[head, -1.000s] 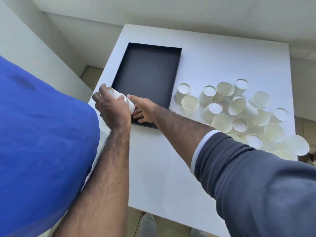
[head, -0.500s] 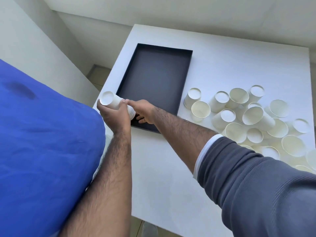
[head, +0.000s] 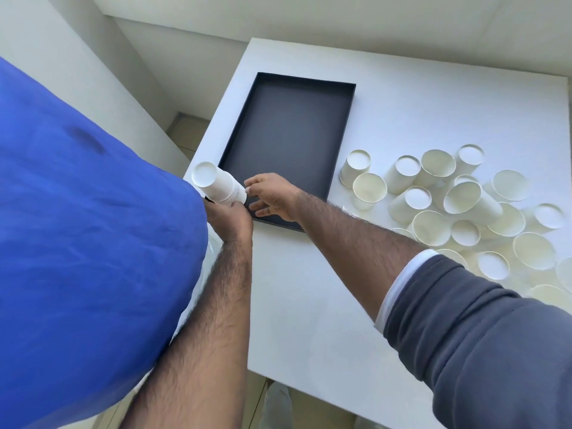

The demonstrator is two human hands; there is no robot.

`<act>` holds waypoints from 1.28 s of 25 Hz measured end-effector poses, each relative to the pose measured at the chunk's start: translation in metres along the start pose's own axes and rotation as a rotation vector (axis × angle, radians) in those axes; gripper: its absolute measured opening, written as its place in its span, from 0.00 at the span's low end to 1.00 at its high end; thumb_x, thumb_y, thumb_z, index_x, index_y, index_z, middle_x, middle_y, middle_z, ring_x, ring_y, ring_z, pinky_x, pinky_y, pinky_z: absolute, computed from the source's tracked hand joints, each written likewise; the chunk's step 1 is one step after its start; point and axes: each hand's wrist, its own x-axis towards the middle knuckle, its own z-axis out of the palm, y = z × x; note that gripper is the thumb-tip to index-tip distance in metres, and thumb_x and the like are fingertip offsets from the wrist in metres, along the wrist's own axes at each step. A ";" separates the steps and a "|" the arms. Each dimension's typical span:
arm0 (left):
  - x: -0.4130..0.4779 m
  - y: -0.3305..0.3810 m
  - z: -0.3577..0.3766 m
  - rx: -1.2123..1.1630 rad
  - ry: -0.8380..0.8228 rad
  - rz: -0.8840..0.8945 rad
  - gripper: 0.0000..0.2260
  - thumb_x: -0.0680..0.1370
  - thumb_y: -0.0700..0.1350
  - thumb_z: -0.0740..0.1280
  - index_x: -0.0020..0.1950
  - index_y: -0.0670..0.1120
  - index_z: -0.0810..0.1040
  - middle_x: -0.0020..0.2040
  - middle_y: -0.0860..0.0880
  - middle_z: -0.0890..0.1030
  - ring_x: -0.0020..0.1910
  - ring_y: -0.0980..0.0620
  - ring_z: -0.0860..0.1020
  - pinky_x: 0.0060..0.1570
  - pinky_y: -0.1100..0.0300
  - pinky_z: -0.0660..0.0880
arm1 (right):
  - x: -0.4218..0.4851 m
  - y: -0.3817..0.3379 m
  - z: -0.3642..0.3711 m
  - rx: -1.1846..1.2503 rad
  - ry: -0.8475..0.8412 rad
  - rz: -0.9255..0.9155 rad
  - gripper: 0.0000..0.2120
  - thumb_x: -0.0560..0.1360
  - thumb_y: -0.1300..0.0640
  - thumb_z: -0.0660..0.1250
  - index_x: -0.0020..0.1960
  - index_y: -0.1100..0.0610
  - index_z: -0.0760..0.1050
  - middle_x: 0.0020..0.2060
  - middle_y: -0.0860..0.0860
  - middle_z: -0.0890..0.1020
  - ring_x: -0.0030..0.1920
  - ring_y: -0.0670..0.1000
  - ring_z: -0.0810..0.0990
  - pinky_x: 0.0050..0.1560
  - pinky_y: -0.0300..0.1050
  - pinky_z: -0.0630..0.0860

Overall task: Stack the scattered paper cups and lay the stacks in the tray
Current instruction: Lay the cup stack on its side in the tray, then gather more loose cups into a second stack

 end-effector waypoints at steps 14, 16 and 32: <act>-0.214 -0.145 -0.139 0.987 -0.925 0.429 0.25 0.83 0.50 0.66 0.79 0.48 0.66 0.85 0.47 0.52 0.83 0.46 0.54 0.77 0.51 0.61 | -0.359 0.255 -0.071 0.052 0.572 0.049 0.07 0.79 0.60 0.68 0.53 0.50 0.81 0.46 0.53 0.86 0.45 0.54 0.85 0.47 0.42 0.78; -0.224 -0.135 -0.136 1.037 -0.979 0.404 0.25 0.83 0.51 0.66 0.78 0.47 0.67 0.84 0.45 0.54 0.82 0.45 0.57 0.76 0.51 0.62 | -0.383 0.275 -0.087 -0.168 0.751 0.030 0.07 0.79 0.58 0.69 0.54 0.50 0.81 0.47 0.47 0.85 0.44 0.50 0.84 0.47 0.43 0.78; -0.303 -0.031 -0.120 0.440 -1.108 0.140 0.09 0.83 0.50 0.68 0.63 0.54 0.79 0.64 0.53 0.81 0.60 0.56 0.79 0.53 0.61 0.76 | -0.400 0.279 -0.106 -0.664 0.736 0.106 0.23 0.74 0.50 0.70 0.67 0.50 0.69 0.57 0.49 0.76 0.52 0.55 0.80 0.45 0.48 0.75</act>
